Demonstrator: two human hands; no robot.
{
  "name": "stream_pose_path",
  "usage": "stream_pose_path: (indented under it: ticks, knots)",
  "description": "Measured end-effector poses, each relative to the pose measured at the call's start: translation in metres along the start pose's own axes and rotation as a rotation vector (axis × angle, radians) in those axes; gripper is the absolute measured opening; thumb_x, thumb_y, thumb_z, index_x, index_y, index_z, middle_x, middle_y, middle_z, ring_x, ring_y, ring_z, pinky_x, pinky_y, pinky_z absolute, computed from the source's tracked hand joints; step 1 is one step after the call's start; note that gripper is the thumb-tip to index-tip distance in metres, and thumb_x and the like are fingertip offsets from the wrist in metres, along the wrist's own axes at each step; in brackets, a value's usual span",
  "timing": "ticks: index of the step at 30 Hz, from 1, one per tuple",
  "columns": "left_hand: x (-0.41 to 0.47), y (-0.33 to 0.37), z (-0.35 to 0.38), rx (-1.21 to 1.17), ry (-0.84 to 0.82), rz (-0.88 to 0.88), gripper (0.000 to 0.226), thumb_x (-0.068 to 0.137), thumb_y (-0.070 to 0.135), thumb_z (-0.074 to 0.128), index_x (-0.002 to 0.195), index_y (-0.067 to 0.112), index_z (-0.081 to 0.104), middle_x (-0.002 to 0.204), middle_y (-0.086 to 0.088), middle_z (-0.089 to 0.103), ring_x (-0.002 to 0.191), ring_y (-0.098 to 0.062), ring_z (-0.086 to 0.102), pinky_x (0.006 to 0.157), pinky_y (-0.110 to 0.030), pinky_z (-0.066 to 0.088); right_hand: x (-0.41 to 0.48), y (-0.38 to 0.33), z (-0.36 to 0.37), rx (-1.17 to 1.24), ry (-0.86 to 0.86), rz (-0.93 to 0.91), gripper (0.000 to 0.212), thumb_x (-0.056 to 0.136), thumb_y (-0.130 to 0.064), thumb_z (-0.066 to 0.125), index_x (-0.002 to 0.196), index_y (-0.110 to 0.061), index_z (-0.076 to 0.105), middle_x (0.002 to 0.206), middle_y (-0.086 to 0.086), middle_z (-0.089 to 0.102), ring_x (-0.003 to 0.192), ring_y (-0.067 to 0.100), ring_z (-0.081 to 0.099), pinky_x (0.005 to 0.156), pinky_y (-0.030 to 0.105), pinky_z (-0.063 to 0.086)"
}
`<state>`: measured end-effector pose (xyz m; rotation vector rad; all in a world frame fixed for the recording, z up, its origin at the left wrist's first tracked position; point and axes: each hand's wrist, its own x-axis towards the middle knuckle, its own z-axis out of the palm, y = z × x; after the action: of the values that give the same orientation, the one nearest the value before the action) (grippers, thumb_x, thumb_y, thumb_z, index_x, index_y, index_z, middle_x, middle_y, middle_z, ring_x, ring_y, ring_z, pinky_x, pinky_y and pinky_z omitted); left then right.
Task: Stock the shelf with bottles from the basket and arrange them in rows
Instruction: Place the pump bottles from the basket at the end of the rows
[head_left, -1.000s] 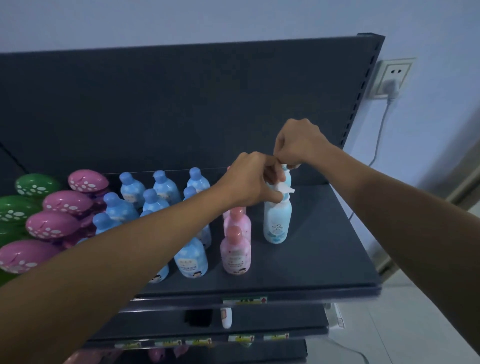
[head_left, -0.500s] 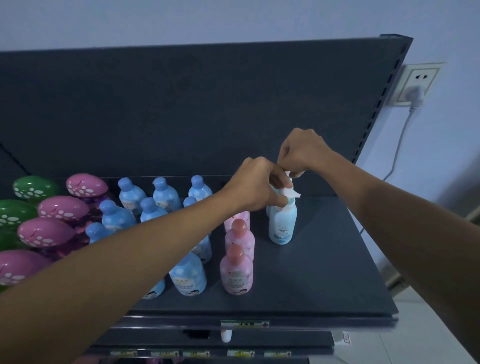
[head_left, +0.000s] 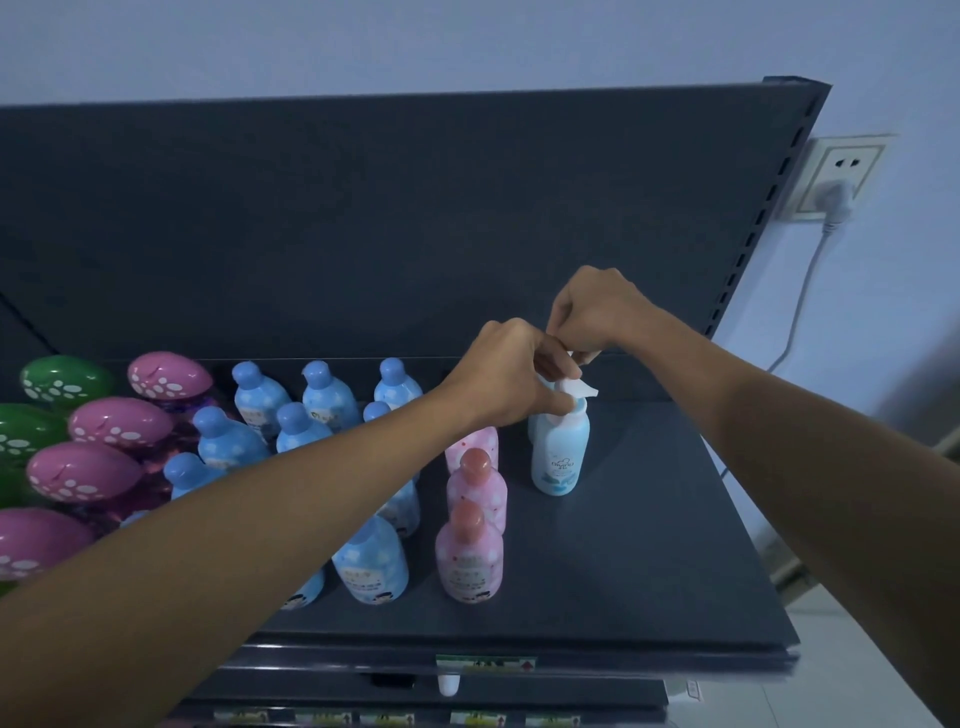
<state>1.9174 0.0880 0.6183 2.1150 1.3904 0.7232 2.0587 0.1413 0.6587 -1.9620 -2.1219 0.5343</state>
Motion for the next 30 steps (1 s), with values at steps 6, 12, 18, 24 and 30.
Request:
stream_pose_path:
  ticks: [6, 12, 18, 24, 30]
  knots:
    - [-0.002, -0.003, 0.002, -0.011, 0.024, 0.011, 0.027, 0.069, 0.034, 0.091, 0.093, 0.028, 0.082, 0.089, 0.011, 0.077, 0.080, 0.006, 0.068, 0.073, -0.005, 0.048, 0.000, -0.002, -0.007, 0.007, -0.089, 0.039, 0.011, 0.077, -0.007, 0.072, 0.080, -0.015, 0.080, 0.067, 0.000, 0.075, 0.064, 0.015, 0.075, 0.077, 0.030, 0.063]
    - [-0.007, -0.008, 0.007, -0.038, 0.063, 0.001, 0.029, 0.068, 0.040, 0.089, 0.094, 0.032, 0.080, 0.088, 0.017, 0.076, 0.083, 0.009, 0.067, 0.078, -0.016, 0.054, -0.001, -0.003, -0.007, 0.044, -0.092, 0.071, 0.010, 0.072, -0.010, 0.082, 0.082, -0.014, 0.079, 0.064, -0.001, 0.075, 0.063, 0.015, 0.075, 0.076, 0.029, 0.063]
    - [-0.018, -0.009, 0.002, -0.032, 0.084, -0.005, 0.035, 0.067, 0.039, 0.089, 0.098, 0.026, 0.079, 0.091, 0.014, 0.075, 0.086, 0.006, 0.069, 0.084, -0.022, 0.058, -0.005, -0.009, -0.006, 0.044, -0.098, 0.105, 0.014, 0.072, -0.007, 0.081, 0.085, -0.012, 0.079, 0.071, 0.006, 0.076, 0.067, 0.020, 0.076, 0.075, 0.031, 0.063]
    - [-0.038, -0.014, -0.034, 0.054, 0.148, -0.047, 0.010, 0.079, 0.028, 0.077, 0.089, 0.025, 0.078, 0.084, 0.014, 0.075, 0.084, 0.001, 0.069, 0.087, -0.028, 0.057, -0.018, -0.025, -0.005, -0.130, -0.023, 0.127, 0.028, 0.069, -0.039, 0.085, 0.090, -0.024, 0.074, 0.090, 0.000, 0.073, 0.085, 0.025, 0.071, 0.082, 0.036, 0.058]
    - [-0.071, -0.028, -0.082, 0.150, 0.170, -0.089, 0.014, 0.083, 0.033, 0.068, 0.091, 0.026, 0.077, 0.085, 0.012, 0.074, 0.089, -0.008, 0.070, 0.087, -0.033, 0.057, -0.043, -0.074, 0.001, -0.232, 0.082, 0.068, 0.029, 0.074, -0.035, 0.081, 0.098, -0.023, 0.069, 0.102, 0.001, 0.066, 0.093, 0.027, 0.065, 0.074, 0.032, 0.049]
